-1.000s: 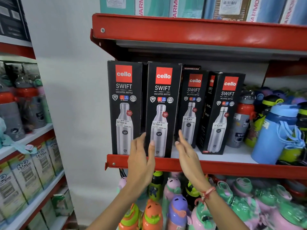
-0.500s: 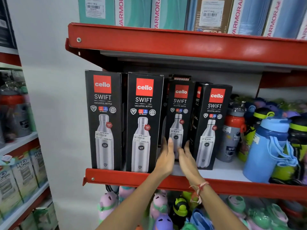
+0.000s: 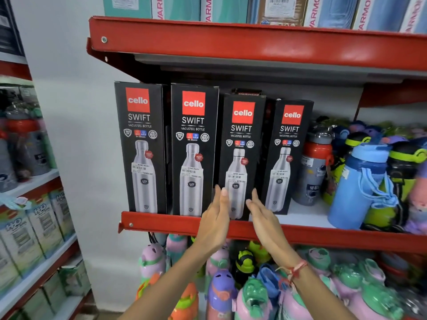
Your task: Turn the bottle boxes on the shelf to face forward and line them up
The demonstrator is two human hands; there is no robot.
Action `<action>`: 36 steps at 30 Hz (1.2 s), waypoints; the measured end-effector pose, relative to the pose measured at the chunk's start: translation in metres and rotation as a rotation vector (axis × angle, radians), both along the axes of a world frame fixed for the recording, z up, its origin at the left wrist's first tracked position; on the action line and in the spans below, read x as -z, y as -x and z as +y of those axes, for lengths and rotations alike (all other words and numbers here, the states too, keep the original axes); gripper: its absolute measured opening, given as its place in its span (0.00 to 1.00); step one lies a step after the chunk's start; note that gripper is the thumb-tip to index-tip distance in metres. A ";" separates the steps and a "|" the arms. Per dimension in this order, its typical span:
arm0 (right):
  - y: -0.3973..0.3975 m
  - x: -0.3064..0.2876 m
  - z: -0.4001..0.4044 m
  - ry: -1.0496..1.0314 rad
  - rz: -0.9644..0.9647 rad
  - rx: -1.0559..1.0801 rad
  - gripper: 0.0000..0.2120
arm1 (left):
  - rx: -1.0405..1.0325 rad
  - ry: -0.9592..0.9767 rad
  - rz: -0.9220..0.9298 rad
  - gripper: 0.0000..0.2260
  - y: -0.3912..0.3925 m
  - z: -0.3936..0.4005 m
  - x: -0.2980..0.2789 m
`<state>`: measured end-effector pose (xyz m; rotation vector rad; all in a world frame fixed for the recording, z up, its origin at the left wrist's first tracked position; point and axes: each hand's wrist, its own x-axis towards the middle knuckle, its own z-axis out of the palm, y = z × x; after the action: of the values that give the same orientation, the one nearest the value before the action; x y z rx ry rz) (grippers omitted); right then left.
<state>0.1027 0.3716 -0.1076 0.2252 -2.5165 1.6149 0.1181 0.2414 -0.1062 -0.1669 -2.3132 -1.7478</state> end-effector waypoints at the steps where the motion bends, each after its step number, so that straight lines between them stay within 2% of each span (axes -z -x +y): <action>1: -0.003 0.001 0.000 0.002 0.002 0.000 0.24 | -0.007 0.011 0.003 0.31 -0.004 -0.001 0.001; 7: -0.013 0.004 0.003 0.042 0.006 -0.005 0.24 | 0.012 0.068 0.015 0.32 -0.021 -0.002 0.001; 9: -0.013 0.002 0.006 0.015 0.036 0.005 0.23 | -0.059 0.127 0.052 0.31 -0.020 0.000 0.002; 12: -0.009 -0.006 0.017 0.041 0.164 0.140 0.22 | -0.269 0.221 0.353 0.22 -0.021 0.009 -0.004; 14: 0.001 -0.010 0.030 0.066 0.228 0.277 0.22 | -0.205 0.173 0.455 0.16 -0.014 0.024 -0.008; 16: 0.015 -0.009 0.045 0.074 0.216 0.359 0.24 | 0.007 0.153 0.352 0.17 -0.004 0.046 -0.010; 18: 0.029 -0.007 0.055 0.080 0.169 0.341 0.27 | 0.161 0.207 0.207 0.25 0.008 0.069 -0.007; 20: 0.039 -0.005 0.060 0.125 0.126 0.259 0.29 | 0.200 0.205 0.096 0.29 0.020 0.086 -0.005; 23: 0.044 -0.007 0.064 0.127 0.105 0.178 0.28 | 0.180 0.151 -0.019 0.30 0.037 0.093 -0.006; 30: 0.016 0.002 0.075 -0.009 0.135 0.150 0.27 | 0.147 0.113 0.015 0.28 0.017 0.083 -0.003; 36: -0.015 0.009 0.076 -0.014 0.162 0.129 0.27 | 0.148 0.134 0.059 0.30 -0.014 0.074 0.003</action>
<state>0.1180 0.4476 -0.1161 0.1841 -2.3696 1.4689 0.1320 0.3156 -0.1093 -0.4171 -2.4310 -1.6277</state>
